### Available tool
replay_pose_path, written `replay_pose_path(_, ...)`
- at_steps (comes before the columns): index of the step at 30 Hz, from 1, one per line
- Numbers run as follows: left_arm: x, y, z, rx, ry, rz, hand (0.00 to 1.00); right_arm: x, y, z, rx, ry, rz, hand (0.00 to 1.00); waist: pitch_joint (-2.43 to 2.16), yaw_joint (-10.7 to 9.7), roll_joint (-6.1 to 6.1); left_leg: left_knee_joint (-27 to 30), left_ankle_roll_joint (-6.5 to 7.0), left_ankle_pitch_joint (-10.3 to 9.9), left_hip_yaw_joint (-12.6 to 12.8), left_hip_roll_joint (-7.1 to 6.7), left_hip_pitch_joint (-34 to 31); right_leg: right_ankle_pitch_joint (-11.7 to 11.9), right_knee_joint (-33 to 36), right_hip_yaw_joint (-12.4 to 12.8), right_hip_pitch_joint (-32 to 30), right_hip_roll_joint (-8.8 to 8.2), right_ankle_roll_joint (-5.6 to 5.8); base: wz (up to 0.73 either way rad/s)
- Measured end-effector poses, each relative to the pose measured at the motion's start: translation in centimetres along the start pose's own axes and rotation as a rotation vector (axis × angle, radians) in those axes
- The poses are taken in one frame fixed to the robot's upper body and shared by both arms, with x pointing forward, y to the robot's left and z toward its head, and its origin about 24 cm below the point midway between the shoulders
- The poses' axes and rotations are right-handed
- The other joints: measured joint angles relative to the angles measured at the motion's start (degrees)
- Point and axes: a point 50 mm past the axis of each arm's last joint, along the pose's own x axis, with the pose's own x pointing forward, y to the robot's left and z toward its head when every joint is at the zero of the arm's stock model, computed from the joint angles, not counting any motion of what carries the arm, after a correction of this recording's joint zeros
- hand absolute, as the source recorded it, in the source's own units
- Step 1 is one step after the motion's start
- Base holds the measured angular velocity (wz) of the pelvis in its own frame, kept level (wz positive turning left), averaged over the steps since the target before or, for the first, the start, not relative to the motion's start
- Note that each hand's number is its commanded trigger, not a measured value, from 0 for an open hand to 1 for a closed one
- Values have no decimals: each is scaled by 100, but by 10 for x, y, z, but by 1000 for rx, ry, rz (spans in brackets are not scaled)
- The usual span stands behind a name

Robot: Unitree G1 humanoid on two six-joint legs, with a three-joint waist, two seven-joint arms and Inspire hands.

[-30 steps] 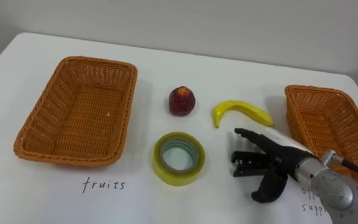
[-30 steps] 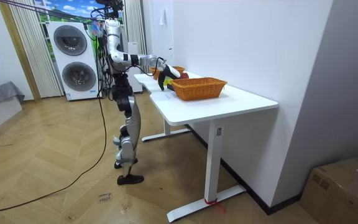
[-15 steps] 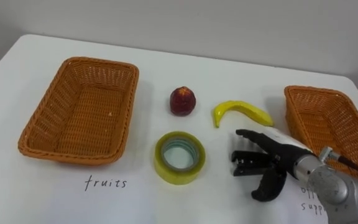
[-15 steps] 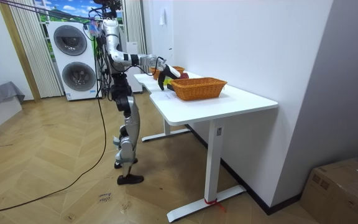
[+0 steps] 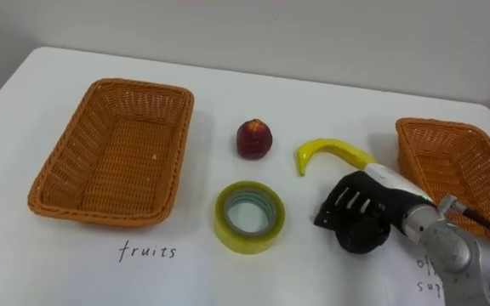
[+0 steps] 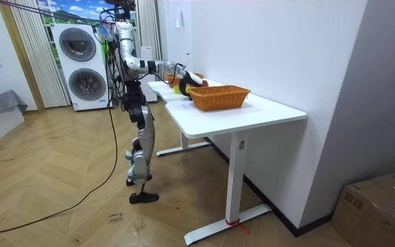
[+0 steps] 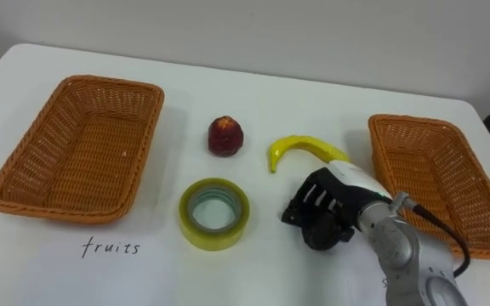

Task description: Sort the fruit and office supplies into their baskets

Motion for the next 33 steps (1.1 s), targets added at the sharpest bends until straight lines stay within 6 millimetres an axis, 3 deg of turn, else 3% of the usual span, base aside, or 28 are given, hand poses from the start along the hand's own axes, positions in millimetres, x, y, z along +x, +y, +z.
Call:
replay_pose_path(11,0,0,2,-37,-1,-5,0,-1,1,0,4,-3,5,100,18,34,-36,-47,-4,1,-53,2,-31,2,18,-36,-25,9,-3,0)
replay_pose_path(28,0,1,-1,-38,5,17,0,-3,3,2,54,-41,-12,100,9,-103,-87,-60,4,14,-72,-10,-11,3,12,47,-36,13,-3,0)
replay_pose_path(31,-2,2,-7,-48,13,34,0,-4,1,4,59,-56,-19,100,18,-113,-73,-57,6,16,-64,-12,-2,3,12,106,-37,15,-3,-3)
replay_pose_path(33,-2,3,-10,-59,16,42,0,-8,-7,9,77,-89,-57,100,48,-147,-30,-56,8,17,-61,-13,-4,3,12,102,-36,13,-2,0)
